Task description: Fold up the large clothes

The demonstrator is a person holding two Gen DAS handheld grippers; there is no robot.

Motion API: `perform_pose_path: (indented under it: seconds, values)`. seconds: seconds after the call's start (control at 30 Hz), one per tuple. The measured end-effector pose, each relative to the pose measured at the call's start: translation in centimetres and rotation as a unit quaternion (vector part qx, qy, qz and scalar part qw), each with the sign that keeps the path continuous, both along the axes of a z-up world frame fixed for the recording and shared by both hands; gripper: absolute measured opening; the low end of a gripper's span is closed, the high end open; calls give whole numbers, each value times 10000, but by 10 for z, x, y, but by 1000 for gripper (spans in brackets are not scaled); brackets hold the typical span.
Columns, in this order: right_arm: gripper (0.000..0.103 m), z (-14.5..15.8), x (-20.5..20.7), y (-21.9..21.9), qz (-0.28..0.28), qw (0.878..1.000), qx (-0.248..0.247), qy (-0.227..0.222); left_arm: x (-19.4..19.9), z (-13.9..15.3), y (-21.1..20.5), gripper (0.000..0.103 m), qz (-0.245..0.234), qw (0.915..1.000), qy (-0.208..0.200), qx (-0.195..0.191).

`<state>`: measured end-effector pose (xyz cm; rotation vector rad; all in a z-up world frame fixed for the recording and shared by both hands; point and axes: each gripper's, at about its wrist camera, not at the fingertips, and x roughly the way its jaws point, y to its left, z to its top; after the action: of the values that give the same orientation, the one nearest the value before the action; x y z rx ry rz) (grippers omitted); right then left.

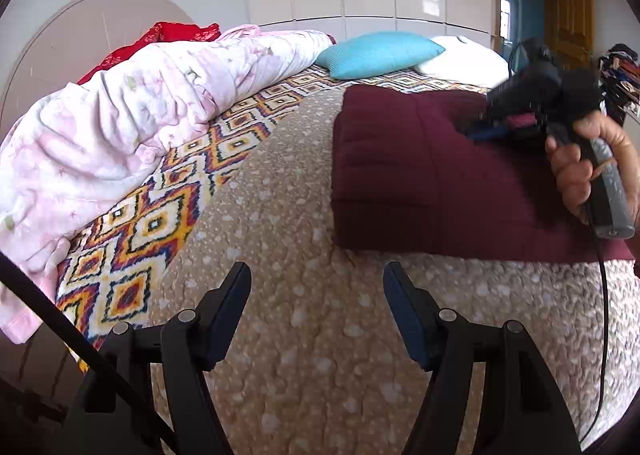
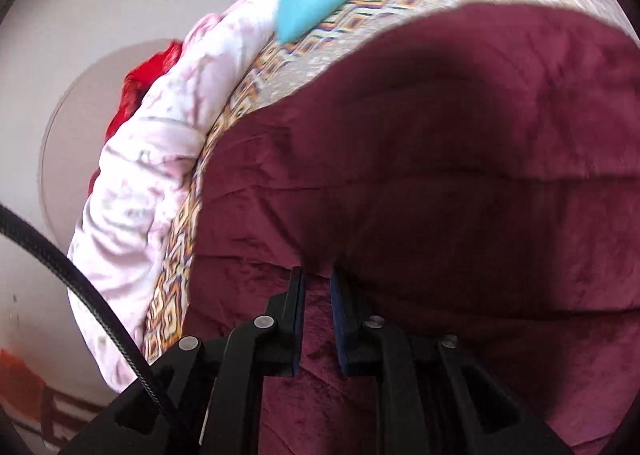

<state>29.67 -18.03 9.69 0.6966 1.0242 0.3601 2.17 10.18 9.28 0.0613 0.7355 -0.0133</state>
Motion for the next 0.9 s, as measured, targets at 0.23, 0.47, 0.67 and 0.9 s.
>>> perform_pose_path:
  seconds: [0.23,0.47,0.67,0.9]
  values:
    - [18,1,-78,-37,78,9993,-11,-371,-16,-5,-15,69,-251,9995,162,-100]
    - [16,-10,-190,-161,-1378,9876,-606,-455,-34,-5,-32,69,-546,9979,309,-159]
    - [23,-7,-287,-236,-2379,9676,-748,-396,-46,-17,-55,69,-809,9948,575,-215]
    - [58,4,-328,-203,-2016,9710,-1131,-608,-45,-24,-80,69,-1105,9916,590,-332]
